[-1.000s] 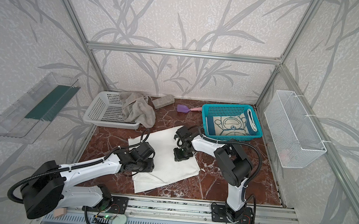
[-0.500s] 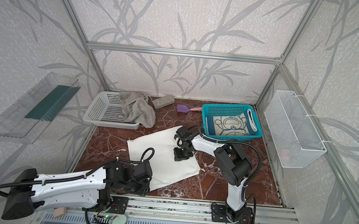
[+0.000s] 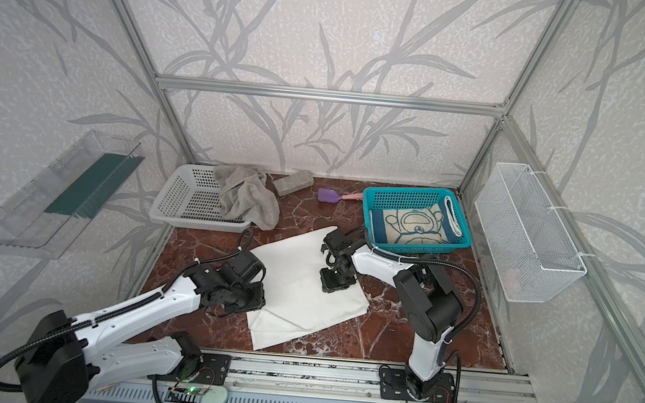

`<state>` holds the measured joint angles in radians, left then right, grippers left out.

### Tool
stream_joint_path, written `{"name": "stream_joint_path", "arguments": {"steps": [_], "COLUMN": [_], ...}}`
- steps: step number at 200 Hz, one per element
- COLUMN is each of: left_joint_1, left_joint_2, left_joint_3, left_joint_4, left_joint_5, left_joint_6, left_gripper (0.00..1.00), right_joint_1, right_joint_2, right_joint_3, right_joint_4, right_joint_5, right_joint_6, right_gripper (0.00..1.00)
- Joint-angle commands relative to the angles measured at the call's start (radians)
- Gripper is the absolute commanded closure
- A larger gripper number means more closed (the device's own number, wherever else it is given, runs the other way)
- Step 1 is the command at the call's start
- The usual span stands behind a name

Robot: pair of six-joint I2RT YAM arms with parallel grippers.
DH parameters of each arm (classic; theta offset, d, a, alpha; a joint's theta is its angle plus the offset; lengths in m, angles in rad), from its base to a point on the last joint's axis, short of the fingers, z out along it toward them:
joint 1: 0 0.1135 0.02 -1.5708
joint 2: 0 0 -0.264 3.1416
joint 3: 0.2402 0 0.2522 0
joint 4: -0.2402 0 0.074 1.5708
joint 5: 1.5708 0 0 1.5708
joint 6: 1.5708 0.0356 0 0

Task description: Fold and stack the towels

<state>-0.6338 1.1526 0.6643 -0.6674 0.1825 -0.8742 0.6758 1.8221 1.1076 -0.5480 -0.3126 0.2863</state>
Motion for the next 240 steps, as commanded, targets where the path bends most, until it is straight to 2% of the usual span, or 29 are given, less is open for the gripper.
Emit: {"name": "stream_joint_path", "arguments": {"steps": [1, 22, 46, 64, 92, 112, 125, 139, 150, 157, 176, 190, 214, 240], "left_joint_1": [0.037, 0.038, 0.006, -0.068, -0.254, -0.350, -0.357, -0.354, -0.319, -0.264, -0.069, 0.030, 0.139, 0.192], "left_joint_2": [0.091, 0.171, 0.150, 0.078, -0.049, -0.152, -0.237, -0.317, -0.344, -0.339, -0.284, -0.230, -0.098, 0.024], "left_joint_3": [0.003, -0.001, -0.044, -0.052, -0.078, -0.083, -0.066, -0.036, -0.014, -0.007, -0.031, -0.061, -0.106, -0.125], "left_joint_4": [0.121, 0.123, 0.128, 0.056, -0.061, -0.179, -0.236, -0.279, -0.302, -0.300, -0.193, -0.050, 0.148, 0.187], "left_joint_5": [0.099, 0.115, 0.139, 0.161, 0.189, 0.135, 0.102, -0.005, -0.081, -0.096, -0.011, 0.065, 0.186, 0.216], "left_joint_6": [0.084, 0.106, 0.078, 0.050, -0.048, -0.132, -0.159, -0.167, -0.150, -0.127, -0.043, -0.013, 0.009, 0.051], "left_gripper": [0.81, 0.89, 0.93, 0.94, 0.94, 0.95, 0.95, 0.93, 0.91, 0.91, 0.92, 0.96, 1.00, 1.00], "right_joint_1": [0.000, -0.002, -0.002, -0.004, -0.010, -0.016, -0.017, -0.017, -0.018, -0.017, -0.018, -0.017, -0.018, -0.017], "right_joint_2": [-0.023, -0.008, 0.012, 0.024, 0.035, 0.034, 0.031, 0.032, 0.032, 0.031, 0.027, 0.025, 0.038, 0.046], "right_joint_3": [-0.016, -0.020, -0.017, -0.006, 0.004, 0.005, 0.005, 0.006, 0.005, 0.003, -0.005, -0.012, -0.009, -0.002], "right_joint_4": [-0.048, -0.039, -0.023, -0.027, -0.029, -0.030, -0.030, -0.028, -0.026, -0.024, -0.024, -0.018, -0.016, -0.005], "right_joint_5": [0.024, 0.031, 0.030, 0.033, 0.037, 0.036, 0.035, 0.032, 0.033, 0.032, 0.031, 0.032, 0.022, 0.013], "right_joint_6": [-0.022, -0.020, -0.011, -0.012, -0.015, -0.018, -0.019, -0.019, -0.017, -0.016, -0.015, -0.015, -0.012, -0.004], "right_gripper": [0.71, 0.71, 0.72, 0.72, 0.72, 0.72, 0.72, 0.72, 0.72, 0.72, 0.72, 0.73, 0.72, 0.73]}}
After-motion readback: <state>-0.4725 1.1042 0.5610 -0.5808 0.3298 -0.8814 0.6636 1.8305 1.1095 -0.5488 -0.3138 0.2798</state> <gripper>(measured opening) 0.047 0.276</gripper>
